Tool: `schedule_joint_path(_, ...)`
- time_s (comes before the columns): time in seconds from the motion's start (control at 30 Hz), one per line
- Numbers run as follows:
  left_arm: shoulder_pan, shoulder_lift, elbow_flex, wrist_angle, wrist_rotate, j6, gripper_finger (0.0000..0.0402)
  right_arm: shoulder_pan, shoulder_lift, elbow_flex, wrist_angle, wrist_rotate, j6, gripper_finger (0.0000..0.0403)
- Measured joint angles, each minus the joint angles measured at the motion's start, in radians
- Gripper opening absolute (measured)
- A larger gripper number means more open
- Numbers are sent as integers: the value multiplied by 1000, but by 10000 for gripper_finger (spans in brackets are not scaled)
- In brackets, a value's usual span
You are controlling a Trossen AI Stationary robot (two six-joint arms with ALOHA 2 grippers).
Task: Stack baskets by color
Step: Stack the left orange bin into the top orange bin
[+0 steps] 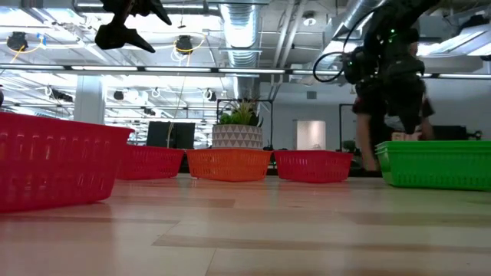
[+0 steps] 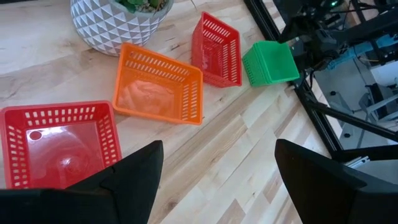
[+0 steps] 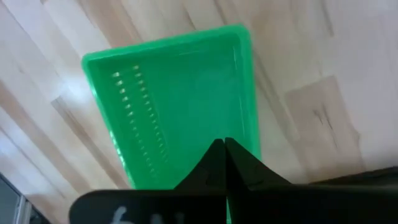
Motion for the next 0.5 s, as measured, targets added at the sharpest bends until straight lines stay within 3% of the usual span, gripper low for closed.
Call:
schedule_joint_path(0.27,0,0,0,0,1,-8,297,51,-61,120,25,-74,133,15)
schedule_joint_path(0.5,0,0,0,0,60,-27,297,247,-57,250,293,-40,279,52)
